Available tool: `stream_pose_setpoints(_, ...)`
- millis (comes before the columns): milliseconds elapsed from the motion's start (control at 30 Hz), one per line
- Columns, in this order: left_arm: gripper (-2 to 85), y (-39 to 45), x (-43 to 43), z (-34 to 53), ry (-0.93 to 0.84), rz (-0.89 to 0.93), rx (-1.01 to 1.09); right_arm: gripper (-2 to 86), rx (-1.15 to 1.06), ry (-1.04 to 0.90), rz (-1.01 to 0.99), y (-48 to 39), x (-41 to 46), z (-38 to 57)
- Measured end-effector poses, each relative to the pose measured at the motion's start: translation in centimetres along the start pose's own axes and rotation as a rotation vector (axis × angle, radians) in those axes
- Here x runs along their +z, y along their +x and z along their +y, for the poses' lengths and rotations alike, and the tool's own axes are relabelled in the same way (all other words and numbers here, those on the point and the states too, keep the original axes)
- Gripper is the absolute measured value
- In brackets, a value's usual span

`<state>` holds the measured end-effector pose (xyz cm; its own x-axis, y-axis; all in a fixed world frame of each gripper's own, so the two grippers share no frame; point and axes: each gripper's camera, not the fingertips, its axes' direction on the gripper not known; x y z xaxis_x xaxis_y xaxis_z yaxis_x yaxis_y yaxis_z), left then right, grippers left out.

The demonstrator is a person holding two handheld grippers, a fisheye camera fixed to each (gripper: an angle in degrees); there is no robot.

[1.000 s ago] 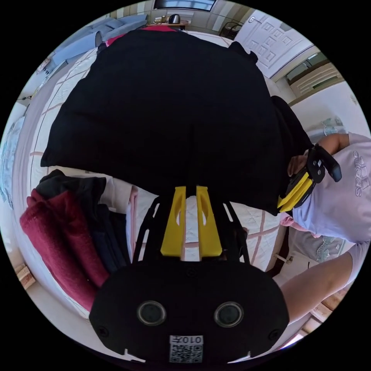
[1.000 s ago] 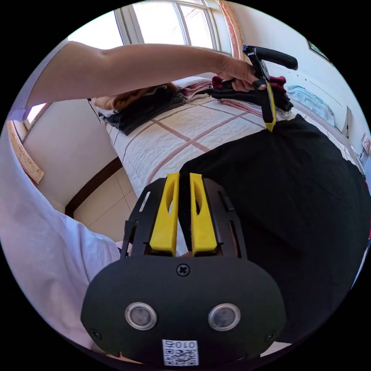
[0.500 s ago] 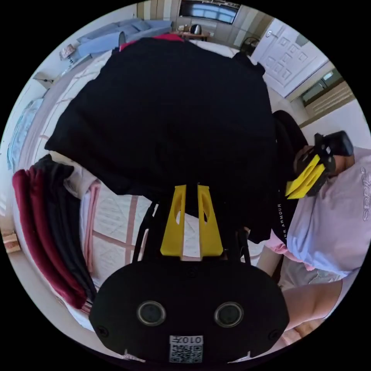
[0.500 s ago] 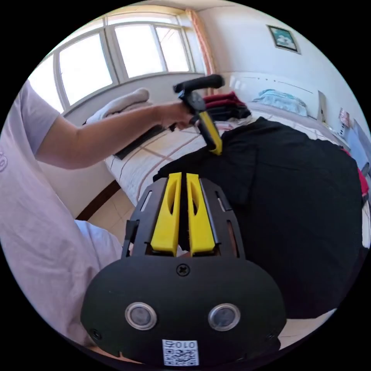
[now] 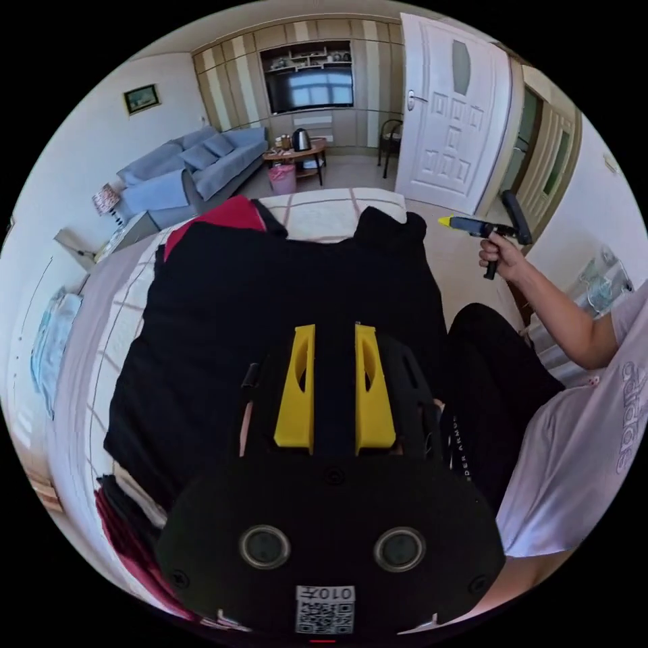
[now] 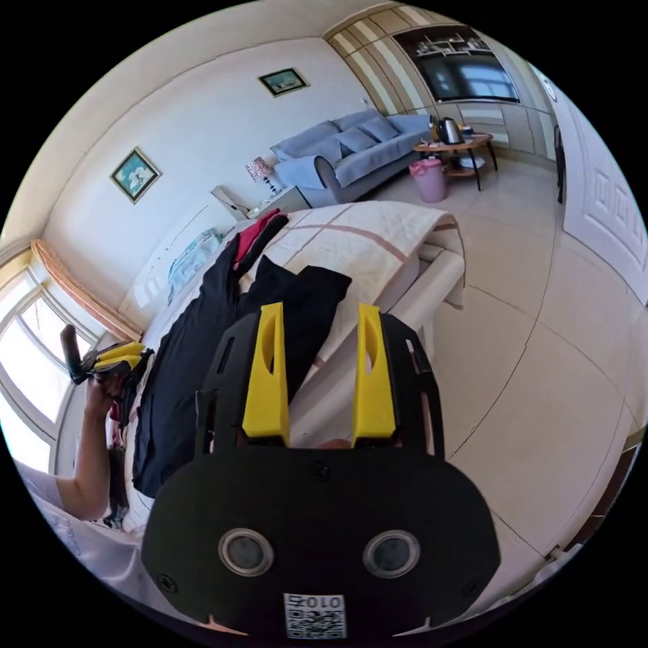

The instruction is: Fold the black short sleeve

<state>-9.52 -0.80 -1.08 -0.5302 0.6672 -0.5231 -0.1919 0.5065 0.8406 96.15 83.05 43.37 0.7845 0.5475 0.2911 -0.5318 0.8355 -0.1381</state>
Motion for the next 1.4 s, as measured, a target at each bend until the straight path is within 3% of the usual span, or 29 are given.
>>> stream_pose_setpoints(167,7.2,5.7,3.9,-6.7,0.120,0.138,0.082,11.0,0.105,0.017,-0.179,4.1,2.1,-2.0)
stream_pose_setpoints(267,6.8,8.1,5.3,-6.0,0.061,0.117,0.115,4.8,0.144,0.060,-0.338,5.7,1.6,-2.4)
stream_pose_setpoints(367,6.3,8.4,5.2,-2.7,0.057,0.106,0.075,3.6,0.105,0.120,-0.276,3.6,-0.5,-2.5)
stream_pose_setpoints(433,6.2,7.8,4.9,-0.7,0.079,0.136,0.008,3.5,-0.055,0.111,-0.219,-0.9,-1.5,-2.7)
stream_pose_setpoints(467,6.2,7.4,4.7,0.5,0.090,0.141,-0.029,3.4,-0.247,0.073,-0.221,-5.6,-1.7,-2.5)
stream_pose_setpoints(533,6.3,6.8,4.7,1.8,0.083,0.128,-0.066,3.4,-0.575,-0.086,-0.221,-13.3,-0.5,-0.4)
stream_pose_setpoints(600,6.6,6.1,5.2,2.5,0.062,0.133,-0.092,3.4,-0.834,-0.245,-0.072,-19.4,3.2,4.8)
stream_pose_setpoints(700,7.4,4.4,5.8,3.5,0.088,0.157,-0.174,3.6,-0.823,-0.331,-0.027,-19.9,6.9,8.1)
stream_pose_setpoints(867,10.4,0.7,9.0,3.0,0.061,0.199,-0.336,4.7,-0.768,-0.310,-0.088,-18.7,6.7,8.4)
stream_pose_setpoints(1033,12.5,-1.2,12.9,-2.7,0.047,0.179,-0.293,3.7,-0.829,-0.377,-0.349,-17.2,4.2,9.5)
stream_pose_setpoints(1267,13.7,-4.3,20.0,-14.2,-0.006,0.138,-0.182,4.7,-0.566,-0.146,0.076,-9.1,0.1,9.6)
stream_pose_setpoints(1400,13.9,-5.8,23.9,-18.3,-0.087,0.198,-0.158,5.6,-0.495,-0.241,0.109,-7.3,1.2,7.7)
